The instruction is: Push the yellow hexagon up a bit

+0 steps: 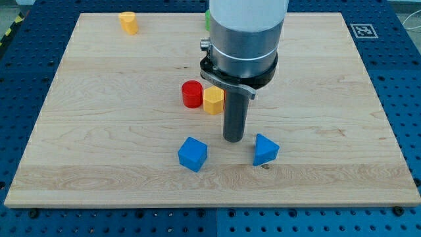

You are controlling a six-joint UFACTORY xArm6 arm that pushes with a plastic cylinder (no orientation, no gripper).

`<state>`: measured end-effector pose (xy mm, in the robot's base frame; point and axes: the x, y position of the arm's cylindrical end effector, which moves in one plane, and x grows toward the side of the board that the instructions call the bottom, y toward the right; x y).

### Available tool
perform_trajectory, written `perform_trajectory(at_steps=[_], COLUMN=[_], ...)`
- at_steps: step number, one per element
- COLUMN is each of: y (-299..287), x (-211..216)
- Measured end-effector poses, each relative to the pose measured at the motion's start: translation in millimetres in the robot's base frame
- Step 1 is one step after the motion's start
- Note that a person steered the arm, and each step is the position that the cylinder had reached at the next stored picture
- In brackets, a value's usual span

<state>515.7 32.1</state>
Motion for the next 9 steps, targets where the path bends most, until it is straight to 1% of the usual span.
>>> perform_trajectory(at_steps=[1, 2, 4, 6, 8, 9], y=[0, -1, -41, -43, -43, -32], x=[-11, -31, -42, -72, -115, -132])
